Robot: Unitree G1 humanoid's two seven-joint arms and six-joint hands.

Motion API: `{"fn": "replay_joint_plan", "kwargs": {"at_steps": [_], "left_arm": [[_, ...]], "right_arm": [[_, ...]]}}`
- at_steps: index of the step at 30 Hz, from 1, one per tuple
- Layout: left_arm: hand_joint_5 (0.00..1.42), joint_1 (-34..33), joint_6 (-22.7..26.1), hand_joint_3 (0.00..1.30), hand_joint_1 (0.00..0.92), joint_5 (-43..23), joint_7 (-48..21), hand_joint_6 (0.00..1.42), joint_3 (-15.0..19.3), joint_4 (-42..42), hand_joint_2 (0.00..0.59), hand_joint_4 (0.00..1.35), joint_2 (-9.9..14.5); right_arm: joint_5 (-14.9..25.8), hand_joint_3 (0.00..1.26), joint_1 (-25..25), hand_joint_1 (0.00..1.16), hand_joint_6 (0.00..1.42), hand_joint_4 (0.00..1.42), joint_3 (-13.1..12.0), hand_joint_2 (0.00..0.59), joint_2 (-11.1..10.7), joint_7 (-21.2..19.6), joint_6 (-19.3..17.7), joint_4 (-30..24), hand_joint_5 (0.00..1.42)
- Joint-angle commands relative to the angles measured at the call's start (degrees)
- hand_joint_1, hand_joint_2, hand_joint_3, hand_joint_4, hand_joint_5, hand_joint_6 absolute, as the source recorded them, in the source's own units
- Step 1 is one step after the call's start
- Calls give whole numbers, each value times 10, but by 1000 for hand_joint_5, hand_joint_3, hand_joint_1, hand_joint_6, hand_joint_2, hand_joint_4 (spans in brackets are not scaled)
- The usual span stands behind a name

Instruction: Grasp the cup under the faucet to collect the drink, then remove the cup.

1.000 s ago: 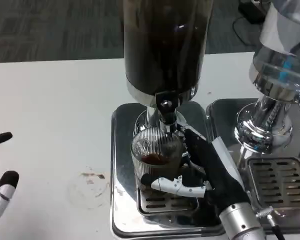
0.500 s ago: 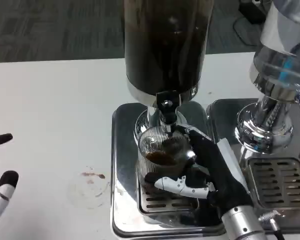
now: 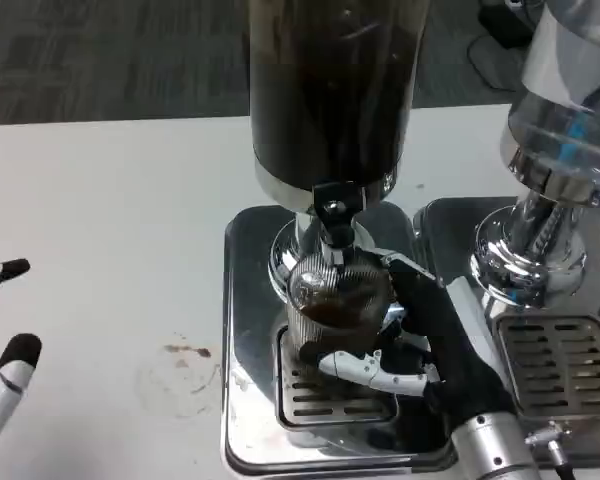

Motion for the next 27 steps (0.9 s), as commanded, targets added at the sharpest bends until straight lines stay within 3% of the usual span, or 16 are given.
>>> {"fn": "replay_joint_plan", "kwargs": {"at_steps": [1, 13, 16, 20, 27], "left_arm": [[66, -3, 1, 188, 0, 3, -2, 0, -10, 7, 280, 0, 4], [61, -15, -4, 179, 0, -9, -11, 0, -22, 26, 278, 0, 18], [61, -26, -8, 179, 0, -13, -19, 0, -27, 41, 278, 0, 28], [29, -62, -16, 151, 0, -17, -45, 0, -50, 77, 271, 0, 60], [0, -106, -23, 3, 0, 15, -85, 0, -97, 122, 273, 0, 123]], "right_arm": [[0, 384, 6, 972, 1035, 524, -6, 132, 5, -16, -14, -25, 787], [-1, 416, 24, 1002, 1120, 559, -13, 128, 8, -25, -11, -53, 836], [-14, 419, 34, 1003, 1122, 559, -14, 127, -7, -17, -8, -82, 839], [-23, 432, 46, 999, 1128, 576, -10, 125, -23, -1, 5, -108, 845], [-23, 446, 69, 983, 1131, 576, -17, 130, -34, 7, 15, -136, 855]]}}
